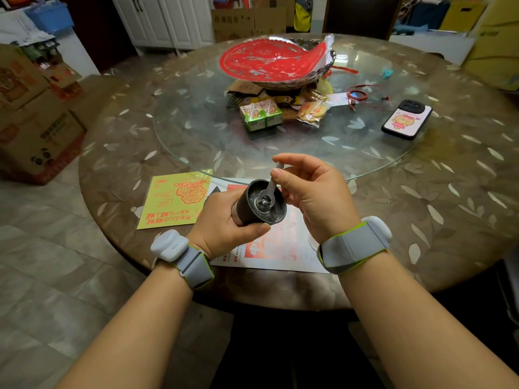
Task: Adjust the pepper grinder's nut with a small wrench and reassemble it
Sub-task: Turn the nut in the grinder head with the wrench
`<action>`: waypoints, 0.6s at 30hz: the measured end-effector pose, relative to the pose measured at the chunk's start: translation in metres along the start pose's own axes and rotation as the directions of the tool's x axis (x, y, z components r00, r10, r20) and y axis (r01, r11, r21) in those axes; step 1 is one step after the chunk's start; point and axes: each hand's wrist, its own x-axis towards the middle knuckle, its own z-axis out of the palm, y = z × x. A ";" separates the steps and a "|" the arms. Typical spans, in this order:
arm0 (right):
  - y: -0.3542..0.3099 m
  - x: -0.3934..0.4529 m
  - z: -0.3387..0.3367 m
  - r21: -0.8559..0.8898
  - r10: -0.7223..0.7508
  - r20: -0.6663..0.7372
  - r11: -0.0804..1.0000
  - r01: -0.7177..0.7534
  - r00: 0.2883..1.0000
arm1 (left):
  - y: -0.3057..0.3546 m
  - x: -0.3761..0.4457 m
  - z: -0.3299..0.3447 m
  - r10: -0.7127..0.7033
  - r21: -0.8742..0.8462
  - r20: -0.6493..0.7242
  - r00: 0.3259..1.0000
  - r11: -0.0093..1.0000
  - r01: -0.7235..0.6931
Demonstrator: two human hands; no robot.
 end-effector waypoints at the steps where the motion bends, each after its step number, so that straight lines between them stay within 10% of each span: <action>1: -0.001 0.000 0.001 -0.004 -0.007 0.012 1.000 0.007 1.000 | 0.000 0.000 0.000 0.001 -0.004 0.002 1.000 1.000 -0.001; 18: 0.001 -0.018 -0.003 0.180 0.044 -0.126 0.983 -0.021 0.991 | -0.012 0.000 -0.004 -0.060 -0.108 -0.066 0.996 0.993 0.053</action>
